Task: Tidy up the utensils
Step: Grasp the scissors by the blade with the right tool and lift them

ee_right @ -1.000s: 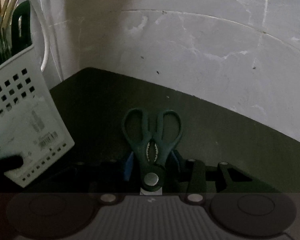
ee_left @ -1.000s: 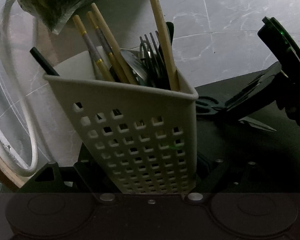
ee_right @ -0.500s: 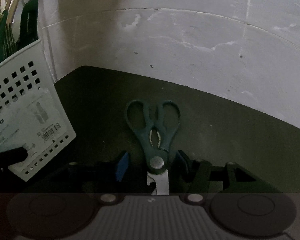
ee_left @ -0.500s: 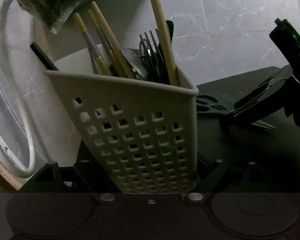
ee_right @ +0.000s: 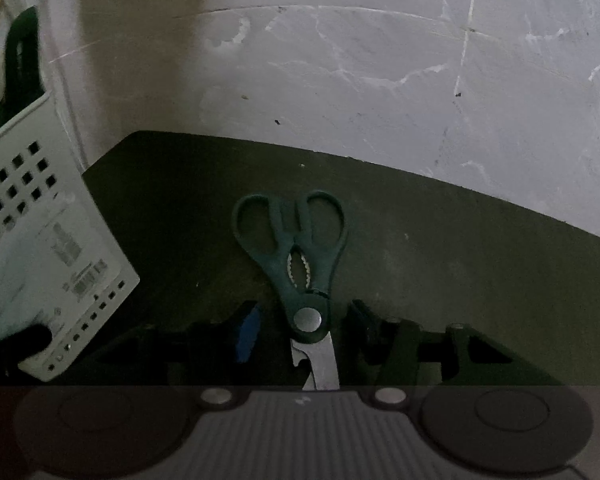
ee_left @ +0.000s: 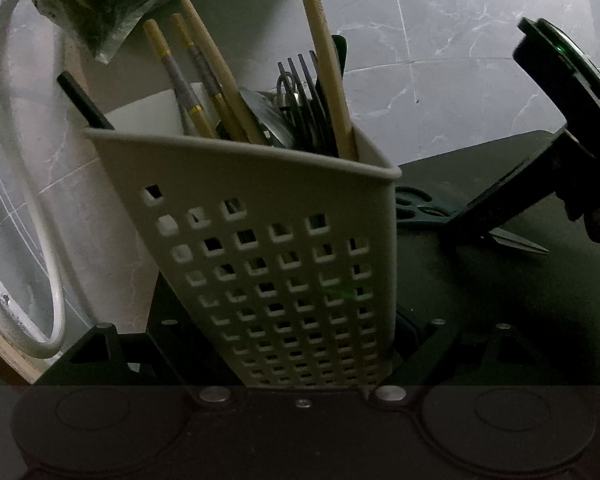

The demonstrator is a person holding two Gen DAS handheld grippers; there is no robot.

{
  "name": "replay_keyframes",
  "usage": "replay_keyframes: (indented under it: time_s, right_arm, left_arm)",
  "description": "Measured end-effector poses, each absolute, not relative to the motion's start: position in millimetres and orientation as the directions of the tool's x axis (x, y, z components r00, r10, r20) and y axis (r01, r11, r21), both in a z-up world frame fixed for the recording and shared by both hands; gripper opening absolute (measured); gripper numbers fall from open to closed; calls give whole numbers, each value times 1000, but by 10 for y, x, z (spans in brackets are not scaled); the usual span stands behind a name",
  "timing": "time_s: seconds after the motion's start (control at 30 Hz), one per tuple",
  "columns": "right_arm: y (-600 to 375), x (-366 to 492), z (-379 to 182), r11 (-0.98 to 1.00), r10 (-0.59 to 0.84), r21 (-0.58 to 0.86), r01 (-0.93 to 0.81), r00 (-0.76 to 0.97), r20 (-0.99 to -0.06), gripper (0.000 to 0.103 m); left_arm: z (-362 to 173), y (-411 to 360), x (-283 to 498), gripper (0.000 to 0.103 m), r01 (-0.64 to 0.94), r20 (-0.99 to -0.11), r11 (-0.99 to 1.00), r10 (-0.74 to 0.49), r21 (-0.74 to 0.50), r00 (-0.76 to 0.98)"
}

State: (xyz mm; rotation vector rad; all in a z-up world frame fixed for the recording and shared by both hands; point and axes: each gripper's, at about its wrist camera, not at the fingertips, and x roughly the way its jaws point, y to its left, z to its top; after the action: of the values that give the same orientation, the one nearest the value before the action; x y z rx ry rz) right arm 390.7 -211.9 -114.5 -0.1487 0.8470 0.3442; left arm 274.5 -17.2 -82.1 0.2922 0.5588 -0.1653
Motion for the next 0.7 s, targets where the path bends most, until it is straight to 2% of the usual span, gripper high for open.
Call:
replay_keyframes:
  time_s: [0.3, 0.33, 0.37, 0.43, 0.7]
  right_arm:
    - [-2116, 3925, -1143, 933, 237, 2, -360, 612, -755, 45]
    - [-2119, 3923, -1144, 931, 242, 4, -364, 611, -753, 44]
    - [-2117, 3920, -1142, 930, 243, 2, -366, 612, -752, 37]
    - [-2114, 3917, -1135, 930, 242, -1, -368, 613, -752, 30]
    - [-2108, 3933, -1114, 922, 250, -4, -388, 602, -758, 28]
  left_arm:
    - [-821, -183, 2740, 86, 230, -543, 946, -73, 227, 836]
    - [-822, -177, 2741, 86, 230, -543, 946, -73, 227, 837]
    - [-822, -183, 2741, 86, 229, -543, 946, -72, 227, 836]
    - [-824, -177, 2743, 86, 230, -543, 947, -73, 227, 836]
    - [-819, -190, 2744, 86, 227, -543, 946, -69, 230, 837]
